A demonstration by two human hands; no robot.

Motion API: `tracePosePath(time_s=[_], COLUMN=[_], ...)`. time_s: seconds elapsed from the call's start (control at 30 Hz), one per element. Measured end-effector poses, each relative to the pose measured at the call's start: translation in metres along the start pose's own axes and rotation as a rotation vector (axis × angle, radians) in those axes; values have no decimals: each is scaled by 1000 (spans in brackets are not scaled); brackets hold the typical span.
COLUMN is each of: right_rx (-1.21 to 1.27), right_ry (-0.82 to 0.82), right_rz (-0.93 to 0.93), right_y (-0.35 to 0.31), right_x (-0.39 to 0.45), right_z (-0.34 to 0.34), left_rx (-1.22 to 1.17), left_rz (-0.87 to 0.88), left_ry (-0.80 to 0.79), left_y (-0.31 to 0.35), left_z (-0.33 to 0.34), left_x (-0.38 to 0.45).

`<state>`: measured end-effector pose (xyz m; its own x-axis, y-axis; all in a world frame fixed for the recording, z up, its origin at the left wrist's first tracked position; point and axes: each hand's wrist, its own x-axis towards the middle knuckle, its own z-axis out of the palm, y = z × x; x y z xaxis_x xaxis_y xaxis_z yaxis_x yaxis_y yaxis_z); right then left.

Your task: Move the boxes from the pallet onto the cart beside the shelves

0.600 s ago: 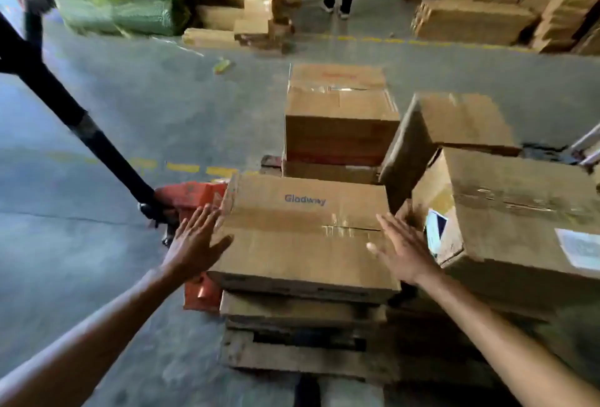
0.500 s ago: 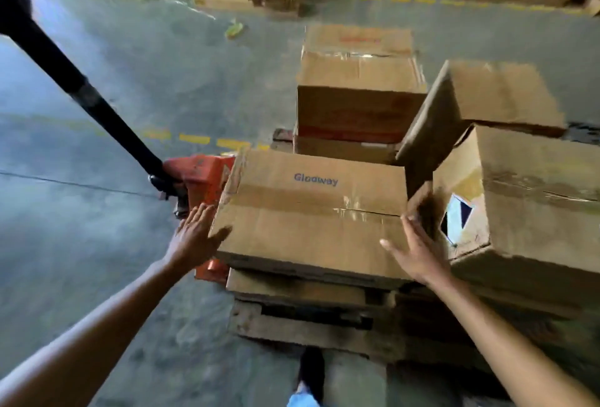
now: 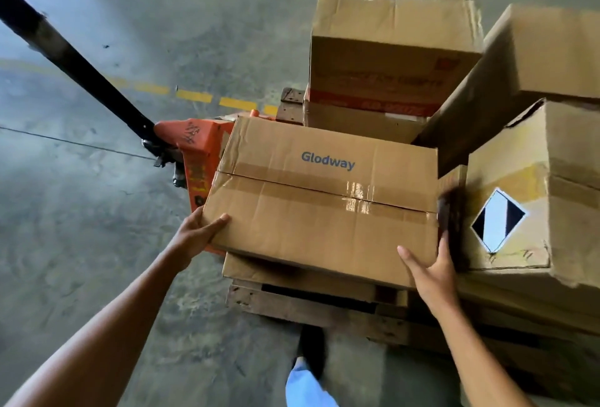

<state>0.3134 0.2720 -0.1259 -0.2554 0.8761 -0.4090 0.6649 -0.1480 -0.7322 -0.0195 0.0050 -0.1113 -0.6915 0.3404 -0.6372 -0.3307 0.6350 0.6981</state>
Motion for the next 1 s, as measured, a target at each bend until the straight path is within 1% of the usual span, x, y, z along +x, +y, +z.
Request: tracePosePath(time_s=[0.07, 0.17, 0.23, 0.3, 0.43, 0.53, 0.63, 0.7, 0.8, 0.9, 0.97, 1.0], right_rx=[28, 70, 85, 115, 176, 256, 324, 347, 347, 380, 367, 360], right_ry=[-25, -69, -101, -94, -10, 83, 186, 310, 497, 658, 752, 807], right_rz=[19, 17, -21, -76, -189, -283, -356, -396, -453, -452, -446, -429], right_y=[-10, -30, -47, -66, -101, -125, -140, -140, -130, -98, -73, -58], right_x=[-3, -7, -21, -40, -102, -163, -226, -266, -324, -380, -412, -430], right_z=[-2, -10, -18, -24, -36, -53, -80, -106, -155, -209, -243, -259], left_rx=[-60, -77, -73, -77, -144, -251, -218, -220, -217, -172, -128, -104], left_rz=[-18, 23, 54, 94, 232, 381, 497, 578, 701, 825, 871, 892], left_ry=[-24, -35, -21, -1, 2, -101, -200, -263, -328, -457, -528, -590], left_y=[3, 14, 20, 22, 39, 62, 84, 100, 126, 145, 154, 159], left_z=[-3, -13, -31, -53, -94, -125, -141, -134, -99, -44, -7, 15], left_x=[-2, -13, -28, -42, -83, -109, -132, -155, -194, -243, -274, -289])
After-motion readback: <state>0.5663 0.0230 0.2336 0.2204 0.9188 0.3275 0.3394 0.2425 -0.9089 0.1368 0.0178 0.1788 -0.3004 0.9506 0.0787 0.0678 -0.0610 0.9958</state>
